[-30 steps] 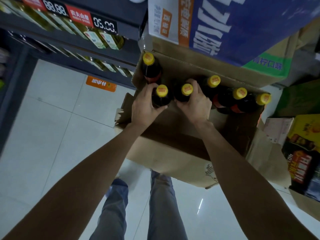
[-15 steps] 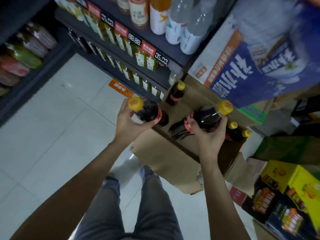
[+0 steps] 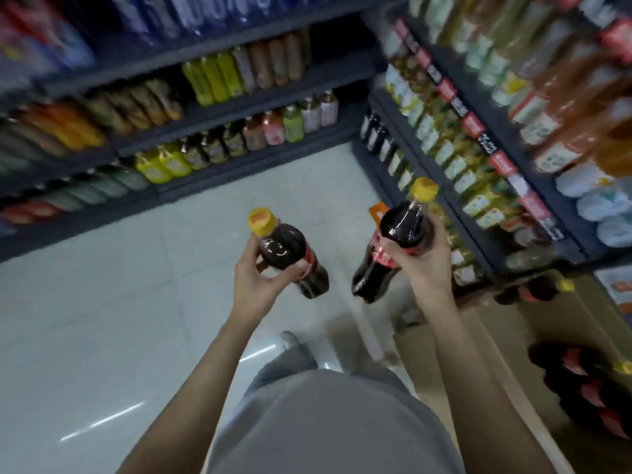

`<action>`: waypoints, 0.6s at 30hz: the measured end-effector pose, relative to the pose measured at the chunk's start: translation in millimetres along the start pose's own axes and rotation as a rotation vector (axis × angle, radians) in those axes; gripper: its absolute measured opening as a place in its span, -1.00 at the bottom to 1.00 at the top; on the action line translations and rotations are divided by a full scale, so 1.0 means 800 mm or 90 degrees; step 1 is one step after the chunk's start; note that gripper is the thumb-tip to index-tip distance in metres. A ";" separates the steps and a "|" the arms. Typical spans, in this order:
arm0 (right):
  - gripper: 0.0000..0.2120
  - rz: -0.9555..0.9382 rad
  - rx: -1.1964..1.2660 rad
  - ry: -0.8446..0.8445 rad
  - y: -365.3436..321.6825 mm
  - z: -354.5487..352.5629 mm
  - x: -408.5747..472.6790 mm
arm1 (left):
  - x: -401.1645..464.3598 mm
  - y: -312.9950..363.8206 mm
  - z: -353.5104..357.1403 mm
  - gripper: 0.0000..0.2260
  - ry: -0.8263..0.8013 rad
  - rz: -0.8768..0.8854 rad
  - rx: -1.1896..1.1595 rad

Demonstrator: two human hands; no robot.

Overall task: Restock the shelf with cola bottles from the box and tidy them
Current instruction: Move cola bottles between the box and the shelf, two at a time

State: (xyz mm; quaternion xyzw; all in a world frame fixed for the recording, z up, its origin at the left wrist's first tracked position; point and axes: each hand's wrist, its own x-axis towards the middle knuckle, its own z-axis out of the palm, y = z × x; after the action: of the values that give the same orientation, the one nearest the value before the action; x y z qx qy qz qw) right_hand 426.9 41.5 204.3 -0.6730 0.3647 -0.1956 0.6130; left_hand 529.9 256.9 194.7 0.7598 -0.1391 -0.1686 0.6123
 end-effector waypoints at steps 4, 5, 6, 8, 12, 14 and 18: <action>-0.46 -0.058 -0.049 -0.149 -0.031 0.163 0.016 | 0.013 -0.015 -0.141 -0.56 0.191 -0.024 -0.055; -0.46 -0.064 -0.050 -0.193 -0.039 0.202 0.016 | 0.016 -0.017 -0.174 -0.56 0.223 -0.024 -0.061; -0.46 -0.067 -0.046 -0.241 -0.048 0.239 0.015 | 0.017 -0.017 -0.205 -0.56 0.252 -0.025 -0.064; -0.46 -0.065 -0.044 -0.332 -0.068 0.309 0.011 | 0.019 -0.017 -0.262 -0.56 0.292 -0.021 -0.065; -0.46 -0.096 -0.046 -0.457 -0.113 0.444 0.002 | 0.031 -0.017 -0.360 -0.53 0.398 -0.017 -0.051; -0.47 -0.109 -0.043 -0.503 -0.132 0.509 -0.001 | 0.043 -0.021 -0.406 -0.56 0.447 -0.017 -0.049; -0.45 -0.125 -0.024 -0.575 -0.165 0.639 0.006 | 0.092 -0.029 -0.502 -0.52 0.500 -0.011 -0.003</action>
State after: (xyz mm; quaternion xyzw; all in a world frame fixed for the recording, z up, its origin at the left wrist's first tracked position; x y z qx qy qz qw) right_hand 826.4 384.1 243.0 -0.7332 -0.0007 0.0663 0.6768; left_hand 767.6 585.7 243.4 0.7659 0.1128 0.1298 0.6195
